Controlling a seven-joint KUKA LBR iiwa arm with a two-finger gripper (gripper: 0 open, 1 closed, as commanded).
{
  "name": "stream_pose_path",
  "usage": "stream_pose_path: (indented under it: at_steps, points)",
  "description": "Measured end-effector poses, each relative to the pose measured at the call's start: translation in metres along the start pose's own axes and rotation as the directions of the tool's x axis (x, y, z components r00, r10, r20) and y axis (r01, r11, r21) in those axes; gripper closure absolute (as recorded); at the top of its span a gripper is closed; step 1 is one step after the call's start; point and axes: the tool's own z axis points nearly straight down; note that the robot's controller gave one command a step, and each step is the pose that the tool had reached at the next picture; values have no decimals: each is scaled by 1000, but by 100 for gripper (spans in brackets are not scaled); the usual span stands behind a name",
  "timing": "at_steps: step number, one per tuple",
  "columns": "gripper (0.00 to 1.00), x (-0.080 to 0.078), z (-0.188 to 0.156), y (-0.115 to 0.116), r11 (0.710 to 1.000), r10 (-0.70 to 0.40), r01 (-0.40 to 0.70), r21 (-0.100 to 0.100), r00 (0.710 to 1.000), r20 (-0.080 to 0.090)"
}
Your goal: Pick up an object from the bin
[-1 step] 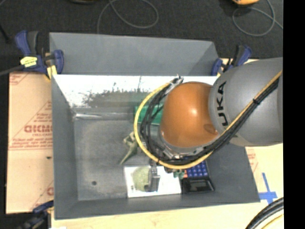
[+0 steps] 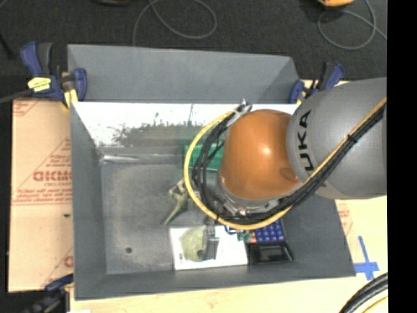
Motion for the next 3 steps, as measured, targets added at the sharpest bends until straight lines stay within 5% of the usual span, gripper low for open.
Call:
stream_pose_path:
  at_steps: [1,3]
  points:
    - [0,-17,80,-13,998,-56,56,1,998,5]
    - [0,-18,59,-20,998,-69,69,0,998,2]
